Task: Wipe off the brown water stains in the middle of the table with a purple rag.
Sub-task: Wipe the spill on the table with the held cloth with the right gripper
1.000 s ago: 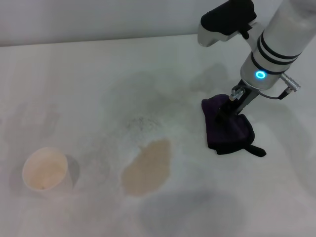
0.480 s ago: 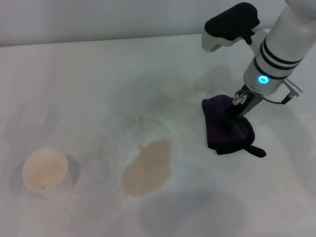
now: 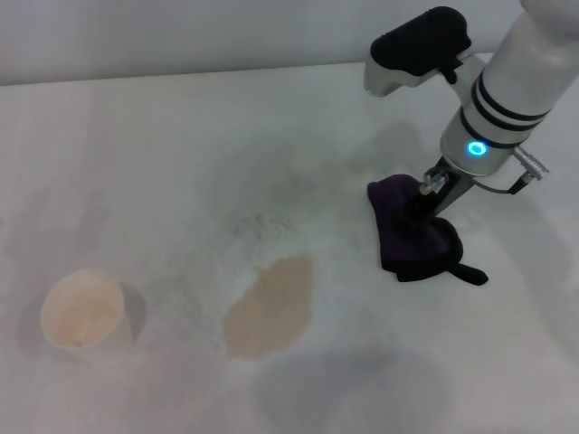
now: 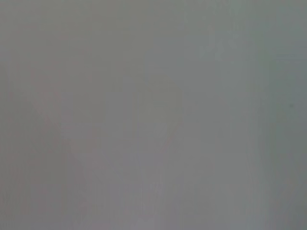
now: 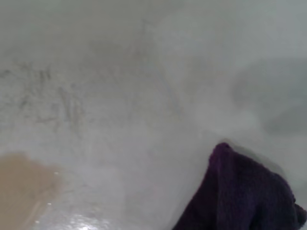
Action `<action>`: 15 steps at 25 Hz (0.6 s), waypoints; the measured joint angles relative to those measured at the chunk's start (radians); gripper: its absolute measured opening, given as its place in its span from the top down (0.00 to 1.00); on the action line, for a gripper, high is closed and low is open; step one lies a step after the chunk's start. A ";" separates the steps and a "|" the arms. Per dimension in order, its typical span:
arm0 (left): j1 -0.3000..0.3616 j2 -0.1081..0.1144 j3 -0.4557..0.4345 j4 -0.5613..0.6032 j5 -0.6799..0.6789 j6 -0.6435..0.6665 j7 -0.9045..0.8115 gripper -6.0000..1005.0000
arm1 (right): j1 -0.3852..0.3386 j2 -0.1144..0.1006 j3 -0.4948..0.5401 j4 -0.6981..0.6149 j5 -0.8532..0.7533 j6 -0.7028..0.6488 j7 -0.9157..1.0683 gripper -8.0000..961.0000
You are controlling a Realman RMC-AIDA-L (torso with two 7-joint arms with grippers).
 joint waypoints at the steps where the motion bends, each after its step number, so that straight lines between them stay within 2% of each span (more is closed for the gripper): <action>1: 0.000 0.000 0.000 0.000 0.000 0.000 0.000 0.13 | 0.001 0.000 -0.005 -0.003 0.007 0.000 0.000 0.82; 3: 0.000 0.000 0.000 0.000 0.000 -0.001 0.000 0.13 | 0.003 0.000 -0.019 -0.009 0.018 0.000 -0.001 0.86; 8: 0.000 0.000 0.000 0.000 0.000 -0.002 0.000 0.13 | 0.006 0.000 -0.085 -0.042 0.074 -0.001 -0.001 0.86; 15: -0.001 0.000 0.000 0.001 0.000 -0.003 0.000 0.13 | 0.009 0.001 -0.241 -0.096 0.170 0.038 -0.006 0.86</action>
